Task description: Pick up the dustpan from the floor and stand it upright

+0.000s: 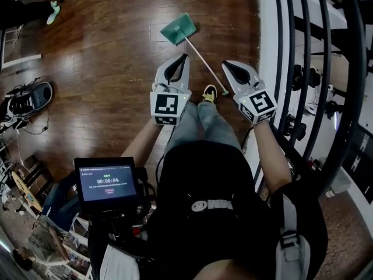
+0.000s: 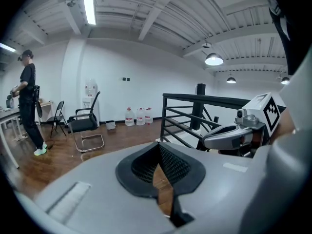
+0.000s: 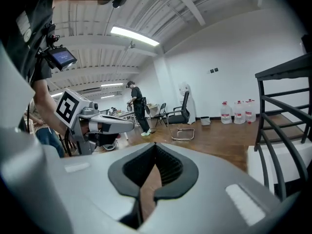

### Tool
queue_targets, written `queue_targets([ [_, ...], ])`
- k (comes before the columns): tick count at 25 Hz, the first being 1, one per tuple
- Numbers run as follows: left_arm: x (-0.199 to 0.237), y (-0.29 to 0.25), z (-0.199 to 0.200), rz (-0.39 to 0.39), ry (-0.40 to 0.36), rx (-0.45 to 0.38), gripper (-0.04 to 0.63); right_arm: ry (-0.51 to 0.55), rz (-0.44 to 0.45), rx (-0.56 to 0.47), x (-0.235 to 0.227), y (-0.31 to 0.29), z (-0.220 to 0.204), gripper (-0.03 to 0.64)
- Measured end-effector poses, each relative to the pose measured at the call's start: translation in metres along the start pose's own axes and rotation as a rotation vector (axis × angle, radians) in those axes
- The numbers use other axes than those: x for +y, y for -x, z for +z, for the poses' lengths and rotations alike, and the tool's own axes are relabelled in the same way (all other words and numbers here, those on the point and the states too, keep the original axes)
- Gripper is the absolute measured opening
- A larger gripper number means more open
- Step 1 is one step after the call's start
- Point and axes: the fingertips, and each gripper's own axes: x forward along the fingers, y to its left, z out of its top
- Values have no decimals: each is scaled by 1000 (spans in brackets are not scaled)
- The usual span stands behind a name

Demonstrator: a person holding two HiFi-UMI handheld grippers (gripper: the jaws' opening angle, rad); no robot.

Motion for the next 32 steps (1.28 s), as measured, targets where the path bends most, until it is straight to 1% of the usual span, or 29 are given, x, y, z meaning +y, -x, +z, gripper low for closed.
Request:
queue_targets([
  [2,16,-11,-27,5,-2,22,20,-10,-6,18,-5,-19,-27,3],
  [5,44,-31,-88,5,24,48,20,-14,-12,32,-13,-60,-84,3],
  [6,50,-33,-101,4,34,51,20,-11,-13,30,-14,-68,-95,3],
  [8,52,-32,-105,-1,48,47,20,-9,-28,28,-15,-66,-98,3],
  [10,45,-29,-95,-15,56,46,20,-12,-50,39,-19,-50,-90,3],
  [12,39,-30,-92,-30,50,53,20,-15,-72,60,-28,-38,-90,3],
  [14,40,-34,-102,-36,37,58,20,-15,-88,73,-36,-34,-104,3],
  [16,43,-37,-119,-28,28,49,20,-20,-92,83,-39,-33,-129,3],
  [20,43,-54,-169,-19,14,35,20,-36,-96,102,-55,-32,-205,5],
  [22,49,-69,-194,-15,11,34,20,-48,-97,130,-68,-37,-243,5],
  [23,56,-77,-205,-15,18,37,20,-59,-93,155,-75,-43,-260,6],
  [25,75,-99,-229,-18,38,46,20,-82,-79,214,-90,-61,-298,61],
  [27,97,-123,-261,-14,48,56,20,-87,-65,263,-106,-80,-341,66],
  [29,116,-146,-290,3,40,60,20,-78,-52,289,-122,-95,-384,71],
  [32,137,-173,-322,19,37,54,20,-69,-32,326,-141,-110,-444,96],
])
